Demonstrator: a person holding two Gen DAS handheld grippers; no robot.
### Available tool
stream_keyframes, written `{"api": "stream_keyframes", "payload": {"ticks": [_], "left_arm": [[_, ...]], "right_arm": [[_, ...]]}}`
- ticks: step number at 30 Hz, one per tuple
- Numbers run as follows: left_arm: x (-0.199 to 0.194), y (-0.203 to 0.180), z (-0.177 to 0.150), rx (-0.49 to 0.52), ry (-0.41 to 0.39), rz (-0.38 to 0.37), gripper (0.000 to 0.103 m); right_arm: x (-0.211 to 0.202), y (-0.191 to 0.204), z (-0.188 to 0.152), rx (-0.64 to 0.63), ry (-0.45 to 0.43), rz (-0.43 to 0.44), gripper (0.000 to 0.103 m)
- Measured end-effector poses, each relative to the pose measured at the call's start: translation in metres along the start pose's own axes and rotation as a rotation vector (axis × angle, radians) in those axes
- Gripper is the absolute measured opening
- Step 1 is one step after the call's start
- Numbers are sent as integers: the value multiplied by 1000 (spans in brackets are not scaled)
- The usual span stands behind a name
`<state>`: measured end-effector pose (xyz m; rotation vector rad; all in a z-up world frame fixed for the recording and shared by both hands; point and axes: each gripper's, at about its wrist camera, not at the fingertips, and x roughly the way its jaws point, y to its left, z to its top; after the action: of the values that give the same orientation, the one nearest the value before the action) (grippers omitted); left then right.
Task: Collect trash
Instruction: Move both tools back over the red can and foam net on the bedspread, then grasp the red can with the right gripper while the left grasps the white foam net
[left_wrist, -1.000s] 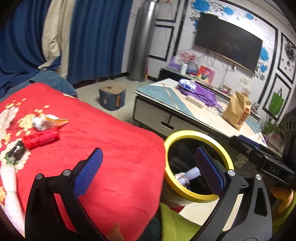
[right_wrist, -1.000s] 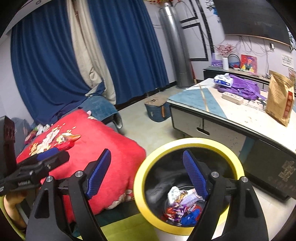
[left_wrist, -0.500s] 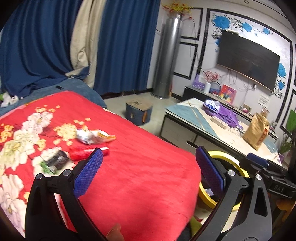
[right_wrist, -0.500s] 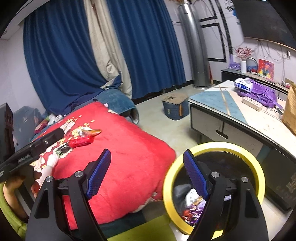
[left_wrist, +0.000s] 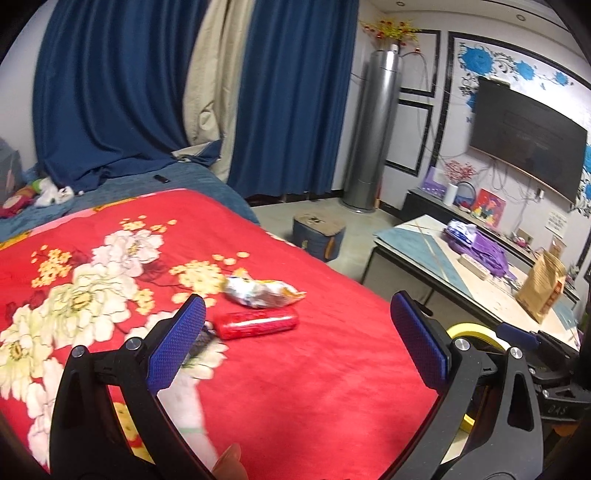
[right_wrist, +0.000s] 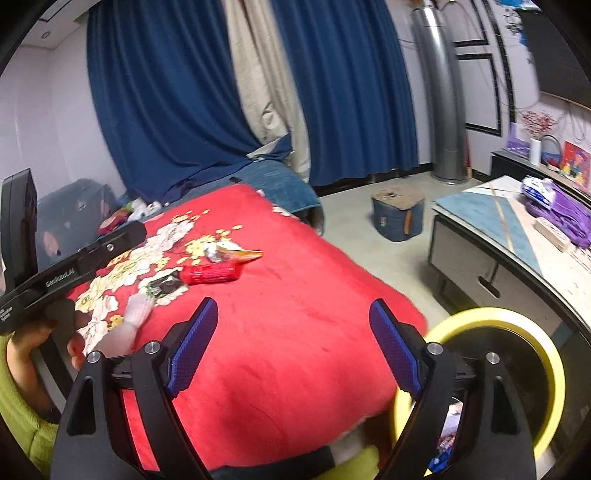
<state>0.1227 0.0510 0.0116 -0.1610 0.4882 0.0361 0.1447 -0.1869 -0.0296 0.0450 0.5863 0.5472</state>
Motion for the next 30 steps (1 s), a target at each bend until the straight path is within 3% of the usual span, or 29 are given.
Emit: {"api": "stream_keyframes", "payload": {"ticks": [9,15,21,25,30], "left_arm": [[4,65,7,-112,55,85,92],[6,109,6,-201,92,100,91],[13,133,-3,-273,115,82,67],[20,138,-9,-297,134,60,60],[33,141,-17,-298,164,48,39]], "right_arm": [[45,45,13,-141,50,74,84],[79,78,16,-249,91,109,84],[112,96,15,-321,133,97,84],[131,96,18,-272,161,104,84],[151,97,22,-197,179,114,85]]}}
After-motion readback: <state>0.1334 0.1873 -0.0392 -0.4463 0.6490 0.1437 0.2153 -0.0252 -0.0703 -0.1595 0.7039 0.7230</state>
